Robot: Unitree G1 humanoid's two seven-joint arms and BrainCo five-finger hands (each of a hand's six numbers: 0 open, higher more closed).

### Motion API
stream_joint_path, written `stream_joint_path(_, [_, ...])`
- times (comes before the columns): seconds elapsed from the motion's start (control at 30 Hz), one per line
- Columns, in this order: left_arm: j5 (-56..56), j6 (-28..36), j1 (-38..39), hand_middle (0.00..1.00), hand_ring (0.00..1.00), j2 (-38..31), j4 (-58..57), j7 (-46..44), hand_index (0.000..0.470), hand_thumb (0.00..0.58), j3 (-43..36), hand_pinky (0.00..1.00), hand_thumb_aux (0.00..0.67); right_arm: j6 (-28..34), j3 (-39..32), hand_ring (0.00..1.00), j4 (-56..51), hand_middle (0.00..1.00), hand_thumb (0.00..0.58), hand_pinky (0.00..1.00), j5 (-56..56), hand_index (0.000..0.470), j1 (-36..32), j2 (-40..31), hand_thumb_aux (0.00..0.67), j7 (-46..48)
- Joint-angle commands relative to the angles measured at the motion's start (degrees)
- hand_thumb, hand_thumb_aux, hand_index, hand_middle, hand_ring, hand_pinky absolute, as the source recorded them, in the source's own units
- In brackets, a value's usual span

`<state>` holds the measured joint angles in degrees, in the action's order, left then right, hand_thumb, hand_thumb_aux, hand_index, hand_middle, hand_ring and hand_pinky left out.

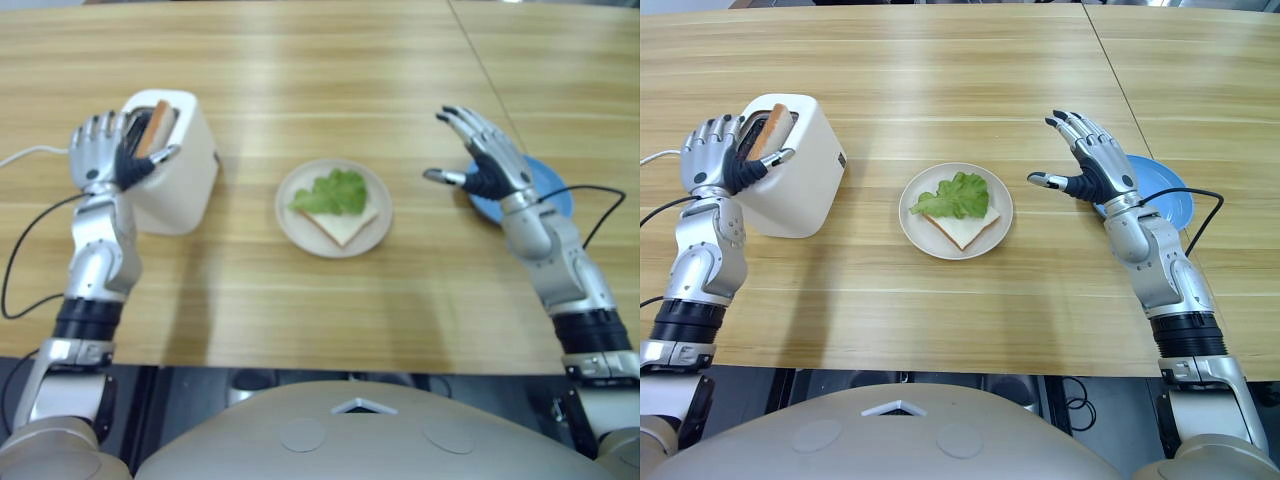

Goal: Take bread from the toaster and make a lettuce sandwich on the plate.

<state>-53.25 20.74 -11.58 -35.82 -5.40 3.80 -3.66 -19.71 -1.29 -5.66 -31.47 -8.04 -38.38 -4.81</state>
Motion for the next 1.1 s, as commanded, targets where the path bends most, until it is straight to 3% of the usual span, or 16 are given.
stream_joint_path(0.03, [-0.29,0.05,1.13,0.0,0.0,-0.91,-0.34,-1.85,0.0,0.0,-1.63,0.0,0.0,-0.25,-0.09,0.0,-0.32,0.0,0.0,0.0,-0.49,0.0,-0.2,0.36,0.0,0.08])
stream_joint_path(0.3, [0.29,0.73,1.74,0.0,0.0,-1.0,-0.11,-2.62,0.0,0.0,-1.06,0.0,0.0,-0.14,-0.16,0.0,-0.38,0.0,0.0,0.0,-0.55,0.0,-0.16,0.41,0.0,0.03])
stream_joint_path(0.33, [0.83,0.74,1.81,0.0,0.0,-0.81,0.14,-2.4,0.009,0.023,-0.56,0.0,0.013,-0.14,-0.14,0.0,-0.38,0.0,0.0,0.0,-0.55,0.0,-0.1,0.38,0.0,0.02])
stream_joint_path(0.37, [1.2,0.74,1.86,0.0,0.0,-0.69,0.33,-2.23,0.193,0.385,-0.23,0.0,0.281,-0.14,-0.12,0.0,-0.38,0.0,0.0,0.0,-0.55,0.0,-0.05,0.36,0.0,0.02])
stream_joint_path(0.4, [1.62,0.81,1.88,0.0,0.0,-0.45,0.83,-1.79,0.193,0.385,0.31,0.0,0.281,-0.13,-0.12,0.0,-0.39,0.0,0.0,0.0,-0.55,0.0,-0.02,0.36,0.0,0.01])
stream_joint_path(0.43, [2.12,0.88,1.87,0.0,0.0,-0.21,1.55,-1.34,0.294,0.505,0.92,0.0,0.428,-0.12,-0.13,0.0,-0.4,0.0,0.0,0.0,-0.57,0.0,0.01,0.36,0.0,0.01])
stream_joint_path(0.47, [2.23,1.06,1.87,0.0,0.0,-0.16,2.31,-1.01,0.46,0.58,1.15,0.0,0.67,-0.17,-0.1,0.0,-0.45,0.0,0.0,0.0,-0.55,0.0,0.06,0.31,0.0,0.0])
stream_joint_path(0.53, [3.34,0.53,1.72,0.0,0.0,0.05,3.18,0.73,0.46,0.58,2.13,0.0,0.67,-0.17,-0.03,0.0,-0.51,0.0,0.0,0.0,-0.58,0.0,0.16,0.21,0.0,-0.04])
stream_joint_path(0.6, [3.95,-0.03,1.65,0.61,0.61,0.18,4.11,2.55,0.46,0.58,2.89,0.61,0.67,-0.08,0.02,0.0,-0.43,0.0,0.0,0.0,-0.68,0.0,0.24,0.15,0.0,-0.08])
stream_joint_path(0.63, [3.65,-0.11,1.66,1.0,1.0,0.08,4.76,3.28,0.46,0.58,2.96,1.0,0.67,-0.12,0.05,0.0,-0.47,0.0,0.0,0.0,-0.66,0.0,0.24,0.14,0.0,-0.13])
stream_joint_path(1.1, [4.21,-9.75,4.38,1.0,1.0,2.99,27.25,20.41,0.46,0.58,12.13,1.0,0.67,-0.1,0.3,0.0,-0.95,0.0,0.0,0.0,-1.04,0.0,0.91,0.06,0.0,-0.86])
